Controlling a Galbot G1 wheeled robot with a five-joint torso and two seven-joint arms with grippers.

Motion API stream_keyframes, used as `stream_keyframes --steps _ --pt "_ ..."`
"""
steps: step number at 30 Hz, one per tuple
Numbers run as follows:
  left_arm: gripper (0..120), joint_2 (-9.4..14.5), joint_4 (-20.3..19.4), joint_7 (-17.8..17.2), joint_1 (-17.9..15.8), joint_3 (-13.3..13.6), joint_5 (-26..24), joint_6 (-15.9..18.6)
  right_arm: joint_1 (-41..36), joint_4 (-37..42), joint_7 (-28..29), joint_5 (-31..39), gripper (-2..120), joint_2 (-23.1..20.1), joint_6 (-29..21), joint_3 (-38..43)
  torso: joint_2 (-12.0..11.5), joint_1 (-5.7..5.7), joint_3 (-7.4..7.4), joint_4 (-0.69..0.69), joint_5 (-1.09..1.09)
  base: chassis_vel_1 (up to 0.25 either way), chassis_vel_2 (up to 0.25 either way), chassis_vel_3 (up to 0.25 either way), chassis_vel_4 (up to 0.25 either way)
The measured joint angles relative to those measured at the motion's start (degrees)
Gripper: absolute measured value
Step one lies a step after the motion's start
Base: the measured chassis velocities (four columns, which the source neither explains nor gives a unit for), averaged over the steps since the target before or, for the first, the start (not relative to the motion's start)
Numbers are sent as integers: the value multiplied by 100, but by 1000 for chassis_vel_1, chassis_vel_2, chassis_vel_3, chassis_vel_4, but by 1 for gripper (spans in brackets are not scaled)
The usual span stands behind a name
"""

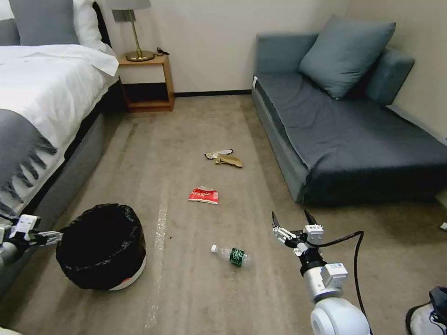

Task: Pick up the trash bin, then pick up the garbage on the floor and place it into the trash bin.

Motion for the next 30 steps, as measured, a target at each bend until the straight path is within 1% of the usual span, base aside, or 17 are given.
stream_keyframes --steps 6,8,9,11,12,15,16,18,19,20,21,24,26,27,29,30 --pt "100 -82 96 18 -33 132 -129 126 -6 1 13 -26 100 0 0 -20 0 0 0 0 0 0 0 0 0" --pt "100 -158 110 -1 -90 247 -234 245 9 12 22 -27 100 -4 -5 -21 0 0 0 0 0 0 0 0 0" --pt "99 -199 113 -45 -120 299 -263 299 14 13 31 -26 100 -5 -8 -21 0 0 0 0 0 0 0 0 0" --pt "93 -272 118 -140 -177 376 -294 418 13 17 42 -21 100 -10 -10 -21 0 0 0 0 0 0 0 0 0" --pt "93 -272 118 -140 -177 376 -294 418 13 17 42 -21 100 -10 -10 -21 0 0 0 0 0 0 0 0 0" --pt "79 -323 115 -200 -208 431 -294 529 -11 30 50 -13 100 -34 -11 -21 0 0 0 -1 0 0 0 0 0" --pt "79 -323 115 -200 -208 431 -294 529 -11 30 50 -13 100 -34 -11 -21 0 0 0 -1 0 0 0 0 0" --pt "73 -324 98 -214 -208 432 -293 569 -16 30 53 -8 100 -42 -11 -20 0 0 0 0 1 0 0 0 0" --pt "66 -324 83 -221 -204 427 -301 603 -18 33 56 -5 100 -42 -11 -20 0 0 0 0 0 0 0 0 0" --pt "63 -324 70 -221 -196 417 -314 629 -20 34 58 -2 100 -42 -11 -24 0 0 0 -1 0 0 0 0 0" --pt "63 -324 70 -221 -196 417 -314 629 -20 34 58 -2 100 -42 -11 -24 0 0 0 -1 0 0 0 0 0" --pt "48 -343 11 -225 -170 374 -356 685 -28 52 62 -1 100 -38 -11 -55 0 0 0 0 1 0 0 0 0" --pt "39 -371 -26 -232 -156 355 -372 711 -34 62 64 -1 100 -36 -11 -62 0 0 0 0 0 0 0 0 0" --pt "39 -371 -26 -232 -156 355 -372 711 -34 62 64 -1 100 -36 -11 -62 0 0 0 0 0 0 0 0 0" --pt "29 -398 -65 -249 -147 333 -393 725 -48 78 66 -1 100 -39 -11 -64 0 0 0 0 2 0 0 0 0" --pt "28 -408 -74 -252 -146 325 -397 726 -54 81 66 -1 100 -44 -11 -63 0 0 0 0 1 0 0 0 0"
